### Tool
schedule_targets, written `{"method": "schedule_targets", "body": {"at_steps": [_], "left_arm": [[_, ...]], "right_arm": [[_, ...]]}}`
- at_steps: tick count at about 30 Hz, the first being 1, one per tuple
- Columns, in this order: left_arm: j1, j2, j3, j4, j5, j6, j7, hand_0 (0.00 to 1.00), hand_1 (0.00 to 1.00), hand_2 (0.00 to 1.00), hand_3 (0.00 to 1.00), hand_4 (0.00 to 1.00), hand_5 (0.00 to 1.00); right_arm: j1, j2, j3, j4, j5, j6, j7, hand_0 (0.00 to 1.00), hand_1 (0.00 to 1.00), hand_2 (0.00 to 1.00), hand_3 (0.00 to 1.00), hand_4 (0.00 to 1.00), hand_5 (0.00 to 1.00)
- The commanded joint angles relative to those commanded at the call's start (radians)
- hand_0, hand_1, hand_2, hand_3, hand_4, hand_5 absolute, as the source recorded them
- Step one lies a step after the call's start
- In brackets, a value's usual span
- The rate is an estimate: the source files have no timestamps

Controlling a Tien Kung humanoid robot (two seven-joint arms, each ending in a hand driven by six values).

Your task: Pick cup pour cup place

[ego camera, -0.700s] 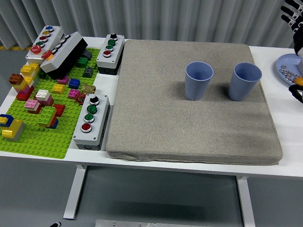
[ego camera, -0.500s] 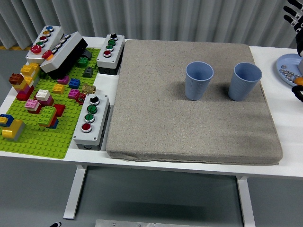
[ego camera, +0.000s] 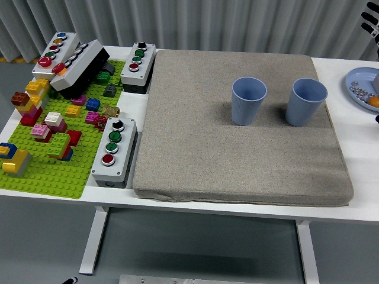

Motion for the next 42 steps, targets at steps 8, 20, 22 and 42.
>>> {"method": "schedule_targets", "body": {"at_steps": [8,20,22,42], "left_arm": [[0.000,0.000,0.000,0.000,0.001,-0.001,-0.001,0.840,0.847,0.883,0.784,0.584,0.998],[0.000,-0.002,-0.002,0.000,0.005,-0.001,-0.003,0.840,0.847,0.882,0.783,0.585,0.998],[0.000,-0.002,-0.002,0.000,0.005,-0.001,-0.003,0.840,0.847,0.882,0.782,0.584,0.998],[-0.002,-0.006,0.009,0.000,0.010,-0.003,-0.004,0.838,0.845,0.880,0.782,0.584,0.998]], "right_arm": [[-0.006,-0.003,0.012,-0.001,-0.008,0.005,-0.003,0.862,0.766,0.763,0.761,0.694,0.998],[-0.047,-0.023,0.051,-0.004,-0.104,0.098,-0.013,0.856,0.771,0.796,0.797,0.780,0.707],[-0.053,-0.026,0.057,-0.006,-0.135,0.118,-0.017,0.857,0.772,0.807,0.811,0.794,0.655],[-0.232,-0.054,0.084,0.064,-0.256,0.279,-0.067,0.898,0.898,0.998,0.998,0.863,0.195]]}}
